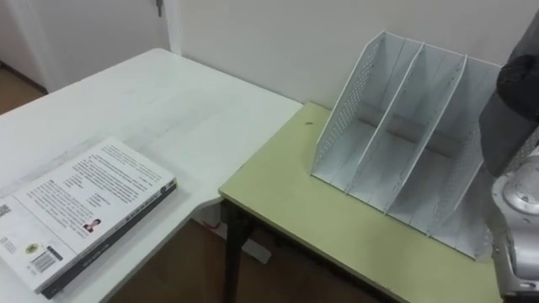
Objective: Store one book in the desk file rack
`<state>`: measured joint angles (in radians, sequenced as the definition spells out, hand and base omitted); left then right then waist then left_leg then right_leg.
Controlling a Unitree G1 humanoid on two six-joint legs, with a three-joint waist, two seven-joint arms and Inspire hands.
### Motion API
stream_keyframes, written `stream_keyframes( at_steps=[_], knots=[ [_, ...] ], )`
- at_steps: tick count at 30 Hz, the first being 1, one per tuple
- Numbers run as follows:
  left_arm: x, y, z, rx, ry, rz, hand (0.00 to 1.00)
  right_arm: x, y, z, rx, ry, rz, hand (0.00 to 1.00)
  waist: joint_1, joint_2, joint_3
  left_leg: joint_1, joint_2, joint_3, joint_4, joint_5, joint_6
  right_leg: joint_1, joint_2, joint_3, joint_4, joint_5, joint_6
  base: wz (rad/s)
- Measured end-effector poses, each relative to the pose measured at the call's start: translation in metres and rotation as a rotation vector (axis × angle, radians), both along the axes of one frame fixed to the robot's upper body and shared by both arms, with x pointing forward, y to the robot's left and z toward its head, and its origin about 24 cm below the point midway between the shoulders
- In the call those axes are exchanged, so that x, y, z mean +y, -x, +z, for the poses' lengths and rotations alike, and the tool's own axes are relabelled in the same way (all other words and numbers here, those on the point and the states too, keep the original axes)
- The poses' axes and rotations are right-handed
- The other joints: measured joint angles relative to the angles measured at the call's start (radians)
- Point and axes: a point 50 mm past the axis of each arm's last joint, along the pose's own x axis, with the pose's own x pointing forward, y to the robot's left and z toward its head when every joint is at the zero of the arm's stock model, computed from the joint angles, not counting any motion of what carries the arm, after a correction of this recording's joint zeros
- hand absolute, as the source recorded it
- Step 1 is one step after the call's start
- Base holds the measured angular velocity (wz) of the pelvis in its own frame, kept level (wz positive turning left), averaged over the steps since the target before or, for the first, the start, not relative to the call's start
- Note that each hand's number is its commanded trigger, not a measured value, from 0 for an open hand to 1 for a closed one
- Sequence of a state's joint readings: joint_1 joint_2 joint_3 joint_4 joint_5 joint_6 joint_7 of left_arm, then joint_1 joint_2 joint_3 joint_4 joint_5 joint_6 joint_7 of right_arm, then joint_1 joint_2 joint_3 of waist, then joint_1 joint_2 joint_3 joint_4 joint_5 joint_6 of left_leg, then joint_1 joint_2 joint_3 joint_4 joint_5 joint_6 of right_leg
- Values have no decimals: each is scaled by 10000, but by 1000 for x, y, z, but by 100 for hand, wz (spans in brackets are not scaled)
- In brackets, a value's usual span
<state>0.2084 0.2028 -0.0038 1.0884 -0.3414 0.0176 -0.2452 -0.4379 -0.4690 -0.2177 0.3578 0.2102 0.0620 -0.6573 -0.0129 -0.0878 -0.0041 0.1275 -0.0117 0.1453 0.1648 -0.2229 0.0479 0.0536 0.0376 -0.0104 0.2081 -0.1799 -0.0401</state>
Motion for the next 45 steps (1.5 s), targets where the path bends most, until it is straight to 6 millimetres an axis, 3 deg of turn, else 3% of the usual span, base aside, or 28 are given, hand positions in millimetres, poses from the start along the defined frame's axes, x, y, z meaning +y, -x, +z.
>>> stream_keyframes(
  at_steps=[8,23,36,37,38,45],
  knots=[
    [1,0,0,46,-144,60,0,-15,-7,6,17,-802,-88,100,50,-5,3,-49,-2,-137,22,0,0,-24,-6,-74,19,0,-2,2],
    [7,3,1,321,-314,253,0,-16,-17,5,551,-1238,253,100,-4,14,-8,-138,-10,-487,67,2,-2,1,-24,-264,-27,14,-24,1],
    [14,1,4,285,-533,260,0,-14,-21,-12,1736,-975,304,100,474,39,-47,-304,-14,-792,233,3,-4,-28,-104,-745,-26,36,-52,2],
    [14,2,4,261,-550,266,0,-15,-21,-11,1735,-944,291,70,519,53,-56,-310,-13,-814,234,4,-5,-27,-111,-795,-31,36,-52,9],
    [14,3,4,248,-557,275,0,-15,-21,-10,1717,-940,286,0,526,60,-60,-310,-13,-827,235,4,-5,-27,-118,-832,-33,35,-52,10],
    [22,12,6,461,-761,439,0,-17,-27,-1,1612,-886,-109,0,557,148,-59,-470,-13,-1000,353,7,-8,-16,-194,-1317,-28,44,-60,7]
  ],
)
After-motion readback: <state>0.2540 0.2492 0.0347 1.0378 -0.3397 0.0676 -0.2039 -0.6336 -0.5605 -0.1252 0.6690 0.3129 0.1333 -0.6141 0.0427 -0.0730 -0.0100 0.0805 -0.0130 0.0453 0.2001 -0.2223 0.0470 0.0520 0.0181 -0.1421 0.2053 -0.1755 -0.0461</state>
